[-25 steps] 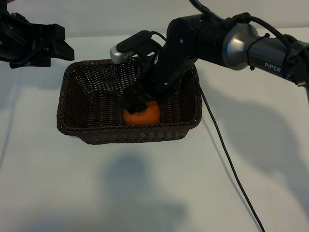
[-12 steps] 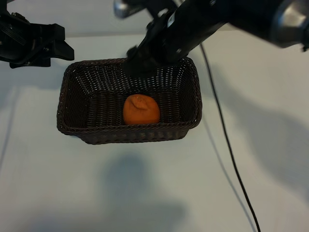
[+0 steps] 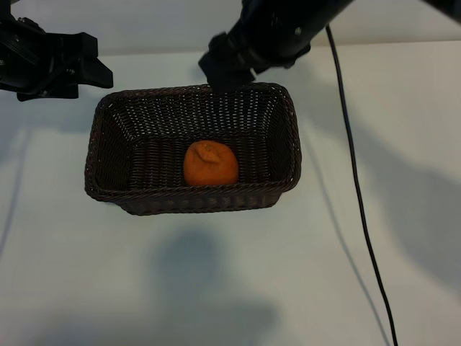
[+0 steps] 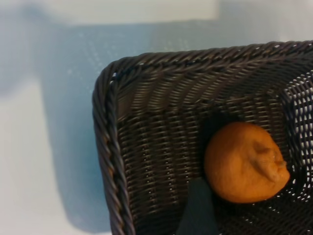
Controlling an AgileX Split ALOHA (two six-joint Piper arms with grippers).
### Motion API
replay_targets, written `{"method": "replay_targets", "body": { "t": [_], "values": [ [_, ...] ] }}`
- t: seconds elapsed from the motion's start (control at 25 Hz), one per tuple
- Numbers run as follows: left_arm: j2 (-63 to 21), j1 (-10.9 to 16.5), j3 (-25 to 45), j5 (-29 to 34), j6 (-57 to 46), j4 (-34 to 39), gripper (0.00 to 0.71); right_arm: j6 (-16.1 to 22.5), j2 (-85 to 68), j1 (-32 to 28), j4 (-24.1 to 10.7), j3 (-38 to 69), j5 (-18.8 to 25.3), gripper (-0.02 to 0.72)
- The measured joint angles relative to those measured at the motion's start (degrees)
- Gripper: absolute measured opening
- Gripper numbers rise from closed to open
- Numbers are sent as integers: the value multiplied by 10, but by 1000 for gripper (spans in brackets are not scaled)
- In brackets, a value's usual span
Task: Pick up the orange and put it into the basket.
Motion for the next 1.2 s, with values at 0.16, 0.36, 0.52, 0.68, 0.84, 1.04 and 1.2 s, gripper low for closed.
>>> {"method": "replay_targets", "body": {
  "t": [0.16, 0.36, 0.52, 0.68, 0.84, 1.04, 1.2],
  "values": [
    [0, 0, 0, 0, 0, -8, 590, 3, -1, 0, -19, -22, 31, 602],
    [0, -6, 0, 0, 3, -14, 590, 12, -1, -2, -36, -22, 41, 602],
    [0, -22, 0, -1, 13, -15, 590, 12, 9, -2, -37, -22, 48, 602],
    [0, -34, 0, -9, 14, -15, 589, 13, 34, -2, -37, -22, 58, 601],
    [1, -34, 0, -15, 14, -16, 589, 13, 45, -2, -37, -22, 60, 601],
    [13, -34, 0, -17, 15, -15, 589, 13, 45, -2, -37, -22, 58, 601],
    [16, -34, 0, -23, 15, -15, 589, 13, 45, -2, -37, -22, 57, 601]
  ]
}}
